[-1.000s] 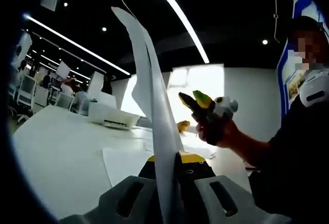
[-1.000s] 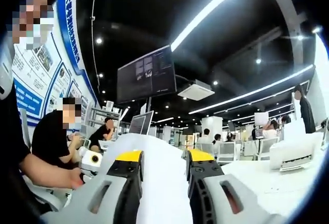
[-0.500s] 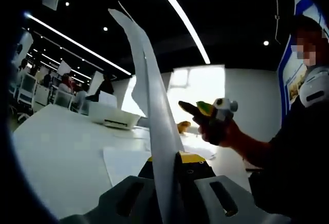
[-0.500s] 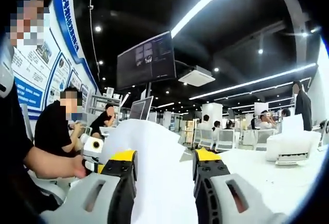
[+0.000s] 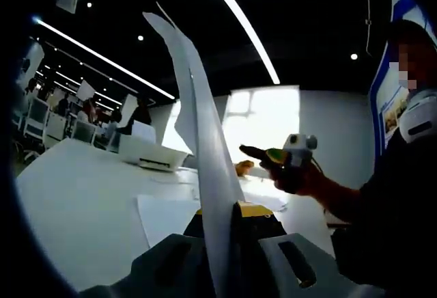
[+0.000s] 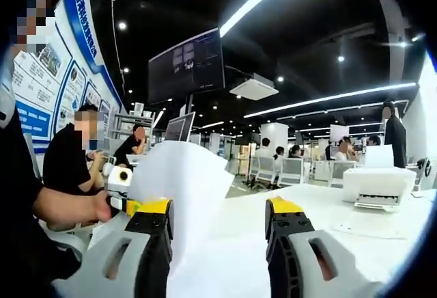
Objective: Organize the stack of printing papers by aligning and flattening the scattered papers on the table
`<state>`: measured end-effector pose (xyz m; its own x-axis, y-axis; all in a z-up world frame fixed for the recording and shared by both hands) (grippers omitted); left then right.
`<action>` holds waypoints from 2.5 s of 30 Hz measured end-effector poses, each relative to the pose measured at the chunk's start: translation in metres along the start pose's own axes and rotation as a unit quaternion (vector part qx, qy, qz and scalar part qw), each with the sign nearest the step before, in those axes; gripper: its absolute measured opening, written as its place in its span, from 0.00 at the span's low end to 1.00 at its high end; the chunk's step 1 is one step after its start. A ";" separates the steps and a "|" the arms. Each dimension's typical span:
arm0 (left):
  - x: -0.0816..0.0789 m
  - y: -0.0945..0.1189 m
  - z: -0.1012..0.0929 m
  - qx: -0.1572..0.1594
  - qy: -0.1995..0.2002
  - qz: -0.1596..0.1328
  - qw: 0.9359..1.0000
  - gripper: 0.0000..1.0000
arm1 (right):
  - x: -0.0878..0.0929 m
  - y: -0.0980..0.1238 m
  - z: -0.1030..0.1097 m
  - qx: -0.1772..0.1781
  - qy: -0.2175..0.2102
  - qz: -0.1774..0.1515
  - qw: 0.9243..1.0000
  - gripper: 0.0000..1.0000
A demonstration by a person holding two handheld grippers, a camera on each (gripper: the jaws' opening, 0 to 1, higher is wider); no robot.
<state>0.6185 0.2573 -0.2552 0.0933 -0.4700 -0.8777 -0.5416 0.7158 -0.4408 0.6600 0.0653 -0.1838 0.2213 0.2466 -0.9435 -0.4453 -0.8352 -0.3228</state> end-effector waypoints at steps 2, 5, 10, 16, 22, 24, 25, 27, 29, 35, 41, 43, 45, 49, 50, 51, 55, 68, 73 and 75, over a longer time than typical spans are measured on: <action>0.000 0.000 0.000 -0.001 0.000 0.000 1.000 0.06 | 0.001 0.004 -0.001 0.002 0.001 0.007 1.000 0.52; 0.000 0.000 0.000 -0.001 -0.001 0.001 1.000 0.06 | 0.001 0.010 -0.002 0.008 0.002 0.014 1.000 0.54; 0.001 0.000 0.001 -0.003 -0.003 0.003 1.000 0.06 | 0.000 0.022 -0.004 0.015 0.005 0.025 1.000 0.55; 0.001 0.000 0.001 -0.004 -0.006 0.006 1.000 0.06 | -0.002 0.038 -0.008 0.030 0.007 0.032 0.999 0.55; 0.001 0.000 0.002 -0.004 -0.004 0.005 1.000 0.06 | -0.002 0.053 -0.009 0.039 0.007 0.053 0.998 0.55; 0.001 0.001 0.002 -0.005 -0.003 0.005 1.000 0.06 | -0.005 0.058 -0.011 0.041 0.009 0.059 0.997 0.55; 0.001 0.001 0.002 -0.005 -0.002 0.005 1.000 0.06 | -0.007 0.060 -0.011 0.042 0.010 0.060 0.997 0.55; 0.001 0.001 0.002 -0.006 -0.003 0.007 1.000 0.06 | -0.012 0.065 -0.013 0.046 0.014 0.056 0.997 0.55; 0.002 0.001 0.002 -0.007 -0.005 0.009 1.000 0.06 | -0.015 0.069 -0.014 0.049 0.015 0.054 0.997 0.55; 0.003 0.001 0.003 -0.008 -0.004 0.011 1.000 0.07 | -0.010 0.082 -0.019 0.059 0.015 0.067 0.996 0.55; 0.003 0.001 0.004 -0.009 -0.004 0.011 1.000 0.07 | -0.006 0.095 -0.028 0.066 0.013 0.072 0.995 0.55; 0.003 0.001 0.004 -0.009 -0.004 0.012 1.000 0.07 | -0.006 0.098 -0.031 0.068 0.013 0.073 0.995 0.54; 0.004 0.001 0.004 -0.010 -0.004 0.013 1.000 0.07 | -0.007 0.102 -0.031 0.068 0.014 0.076 0.995 0.54; 0.004 0.001 0.004 -0.010 -0.004 0.014 1.000 0.07 | -0.010 0.109 -0.027 0.073 0.016 0.079 0.994 0.54; 0.004 0.000 0.004 -0.011 -0.004 0.014 1.000 0.07 | -0.011 0.111 -0.026 0.074 0.016 0.080 0.994 0.54; 0.004 0.000 0.004 -0.011 -0.004 0.014 1.000 0.07 | -0.011 0.114 -0.026 0.076 0.016 0.081 0.994 0.54; 0.005 0.000 0.003 -0.012 -0.006 0.016 1.000 0.07 | -0.014 0.122 -0.029 0.082 0.018 0.085 0.993 0.54; 0.005 0.000 0.002 -0.014 -0.006 0.017 1.000 0.07 | -0.020 0.147 -0.045 0.097 0.022 0.088 0.991 0.54; 0.005 0.000 0.002 -0.014 -0.006 0.018 1.000 0.07 | -0.020 0.156 -0.048 0.106 0.020 0.093 0.990 0.54; 0.005 0.000 0.003 -0.014 -0.006 0.017 1.000 0.07 | -0.021 0.159 -0.049 0.110 0.022 0.095 0.989 0.54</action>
<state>0.6211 0.2560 -0.2604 0.0840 -0.4388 -0.8946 -0.5681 0.7165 -0.4048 0.6267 -0.0971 -0.2114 0.1509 0.0705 -0.9860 -0.6590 -0.7363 -0.1535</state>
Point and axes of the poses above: the point that each gripper's makers call its tool centre point, and the gripper's own axes: y roughly backward along the fingers, z roughly to its left, x roughly out of its underside, the point moved 3 cm from there along y, roughly backward along the fingers, and after that the axes turned 14 degrees about -z, right-handed, at the moved point
